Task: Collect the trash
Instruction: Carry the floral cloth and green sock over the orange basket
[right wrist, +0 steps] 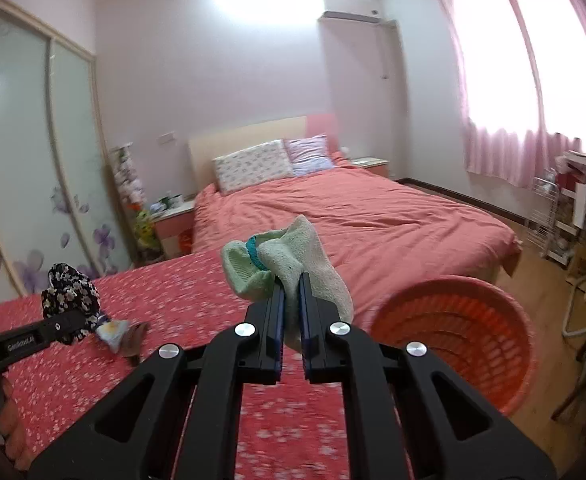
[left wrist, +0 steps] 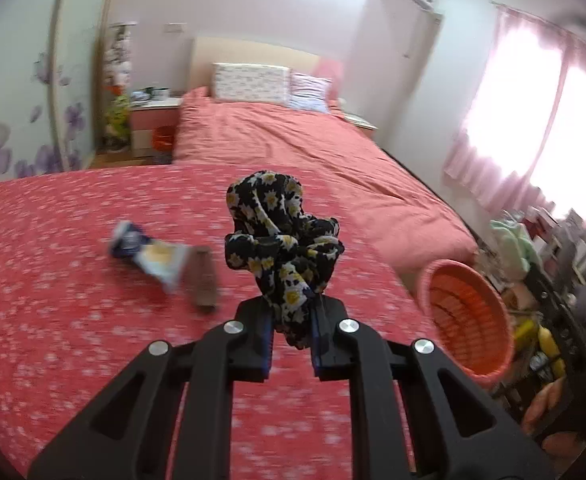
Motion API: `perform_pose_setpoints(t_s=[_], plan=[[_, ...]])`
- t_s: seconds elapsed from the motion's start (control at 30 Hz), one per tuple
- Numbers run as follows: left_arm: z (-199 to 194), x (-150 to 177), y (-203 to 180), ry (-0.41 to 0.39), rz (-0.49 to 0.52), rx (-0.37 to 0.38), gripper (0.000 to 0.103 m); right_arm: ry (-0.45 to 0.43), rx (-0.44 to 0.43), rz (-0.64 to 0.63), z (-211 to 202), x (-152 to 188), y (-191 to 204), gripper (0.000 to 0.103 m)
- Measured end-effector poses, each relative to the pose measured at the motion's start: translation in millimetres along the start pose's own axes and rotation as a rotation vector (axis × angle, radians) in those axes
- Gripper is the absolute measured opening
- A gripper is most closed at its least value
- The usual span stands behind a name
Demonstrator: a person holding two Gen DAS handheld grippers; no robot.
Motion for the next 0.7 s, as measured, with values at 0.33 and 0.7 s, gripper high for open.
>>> perform_pose_setpoints(t_s=[0.33, 0.7], plan=[[24.7, 0.3, -109.1, 0.028, 0.094, 0.171, 0.015, -0.092, 0.125, 0.045, -17.7, -19.5, -62.9, 0.007], [56.0, 4.8, -189.7, 0.061, 0.177, 0.281, 0.015, -0.102, 0.198, 0.098, -13.2, -19.1, -105.0, 0.007]])
Point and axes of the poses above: each gripper's, at about its wrist camera, not at the fingertips, and z roughly the way its jaws point, y to its left, x to its underside, the point moved 9 cm from there along z, roughly the way its jaws point, and after that the axes turned 11 degrees about z, right-handed, at the moved point
